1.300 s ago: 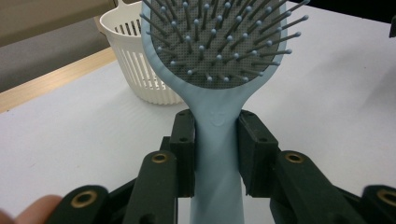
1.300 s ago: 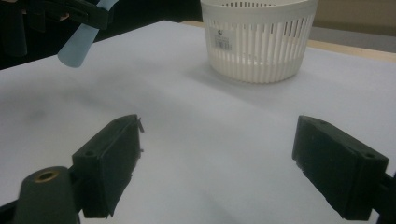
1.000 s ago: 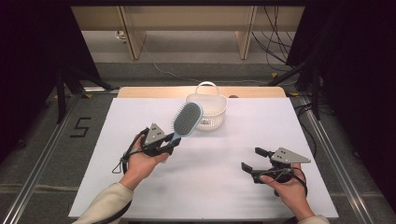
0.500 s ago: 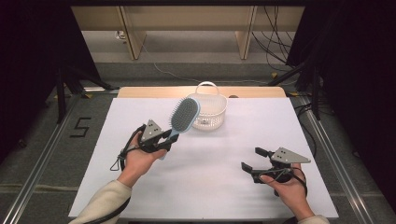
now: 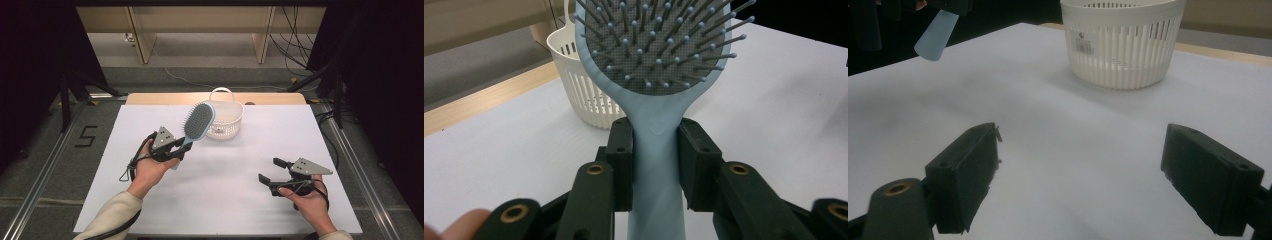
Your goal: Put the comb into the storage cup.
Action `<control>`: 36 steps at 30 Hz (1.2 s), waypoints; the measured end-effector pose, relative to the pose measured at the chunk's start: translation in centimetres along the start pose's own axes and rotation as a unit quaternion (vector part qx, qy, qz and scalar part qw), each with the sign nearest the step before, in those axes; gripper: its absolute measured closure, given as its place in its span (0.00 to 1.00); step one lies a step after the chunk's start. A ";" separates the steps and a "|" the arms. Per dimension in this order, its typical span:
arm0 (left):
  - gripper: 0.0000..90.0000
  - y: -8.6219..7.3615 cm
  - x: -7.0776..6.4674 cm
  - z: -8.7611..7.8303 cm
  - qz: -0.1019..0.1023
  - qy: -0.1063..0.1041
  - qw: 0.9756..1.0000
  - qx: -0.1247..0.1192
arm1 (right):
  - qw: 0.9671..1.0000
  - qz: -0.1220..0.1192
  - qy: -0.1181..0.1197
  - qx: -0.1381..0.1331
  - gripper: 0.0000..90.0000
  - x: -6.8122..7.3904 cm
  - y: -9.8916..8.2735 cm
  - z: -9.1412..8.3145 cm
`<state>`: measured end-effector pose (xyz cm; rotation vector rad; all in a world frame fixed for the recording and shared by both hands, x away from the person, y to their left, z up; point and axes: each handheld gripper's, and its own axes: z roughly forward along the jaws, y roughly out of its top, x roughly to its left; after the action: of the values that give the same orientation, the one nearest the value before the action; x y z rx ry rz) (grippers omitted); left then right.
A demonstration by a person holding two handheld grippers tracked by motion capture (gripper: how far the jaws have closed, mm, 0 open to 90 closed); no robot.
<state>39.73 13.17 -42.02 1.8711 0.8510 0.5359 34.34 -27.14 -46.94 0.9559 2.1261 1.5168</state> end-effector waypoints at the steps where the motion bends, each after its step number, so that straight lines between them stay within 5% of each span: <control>1: 0.77 0.0 0.0 0.0 0.000 0.000 1.000 0.000 | 1.000 0.000 0.000 0.000 0.18 0.0 0.0 0.0; 36: 0.77 1.1 0.5 0.4 0.003 0.007 1.000 -0.010 | 1.000 0.000 0.000 0.003 0.18 0.0 0.0 0.0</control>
<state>40.66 12.99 -41.22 1.8530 0.8474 0.5605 34.33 -27.14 -46.97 0.9577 2.1333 1.5111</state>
